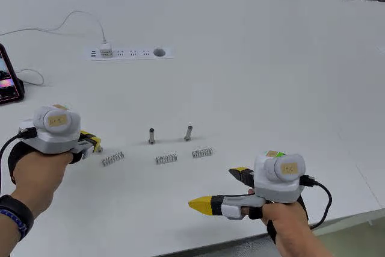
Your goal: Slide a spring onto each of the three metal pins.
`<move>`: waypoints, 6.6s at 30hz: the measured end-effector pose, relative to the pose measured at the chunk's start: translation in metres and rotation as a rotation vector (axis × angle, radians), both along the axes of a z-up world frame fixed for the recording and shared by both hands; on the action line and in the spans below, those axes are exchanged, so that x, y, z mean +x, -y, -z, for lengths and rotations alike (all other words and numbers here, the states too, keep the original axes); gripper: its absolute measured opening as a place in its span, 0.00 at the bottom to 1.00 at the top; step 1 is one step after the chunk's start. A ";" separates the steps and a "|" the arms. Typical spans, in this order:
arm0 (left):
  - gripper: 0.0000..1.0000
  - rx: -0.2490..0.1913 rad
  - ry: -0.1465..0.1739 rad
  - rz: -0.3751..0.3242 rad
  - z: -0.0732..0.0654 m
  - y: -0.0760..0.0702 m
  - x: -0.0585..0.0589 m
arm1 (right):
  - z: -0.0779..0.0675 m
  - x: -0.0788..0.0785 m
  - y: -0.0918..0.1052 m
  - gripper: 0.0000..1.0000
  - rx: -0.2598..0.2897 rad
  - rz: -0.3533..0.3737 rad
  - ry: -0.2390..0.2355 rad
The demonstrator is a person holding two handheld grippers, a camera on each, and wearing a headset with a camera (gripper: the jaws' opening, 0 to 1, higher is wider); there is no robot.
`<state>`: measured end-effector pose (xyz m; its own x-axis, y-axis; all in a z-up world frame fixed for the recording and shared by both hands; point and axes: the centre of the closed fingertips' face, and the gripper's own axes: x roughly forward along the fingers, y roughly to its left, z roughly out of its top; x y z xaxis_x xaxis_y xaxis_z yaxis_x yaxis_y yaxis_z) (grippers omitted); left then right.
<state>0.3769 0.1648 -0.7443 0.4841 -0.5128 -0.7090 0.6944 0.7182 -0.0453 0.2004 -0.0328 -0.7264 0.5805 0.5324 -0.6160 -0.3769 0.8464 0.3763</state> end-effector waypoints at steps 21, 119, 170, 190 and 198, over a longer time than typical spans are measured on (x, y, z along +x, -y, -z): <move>0.08 -0.006 -0.001 0.025 0.006 0.025 0.003 | 0.001 0.001 0.003 0.92 0.002 0.014 -0.003; 0.75 -0.106 -0.017 0.005 -0.025 -0.049 -0.087 | 0.000 0.001 -0.019 0.93 -0.010 -0.035 0.019; 0.51 0.014 -0.065 0.260 0.028 0.007 -0.053 | 0.001 -0.005 -0.011 0.92 -0.009 -0.002 -0.001; 0.29 0.018 -0.087 0.236 0.052 0.015 -0.041 | 0.003 -0.004 -0.010 0.91 -0.002 0.001 -0.010; 0.21 0.024 -0.070 0.254 0.057 0.019 -0.040 | 0.004 -0.006 -0.010 0.91 -0.002 0.005 -0.014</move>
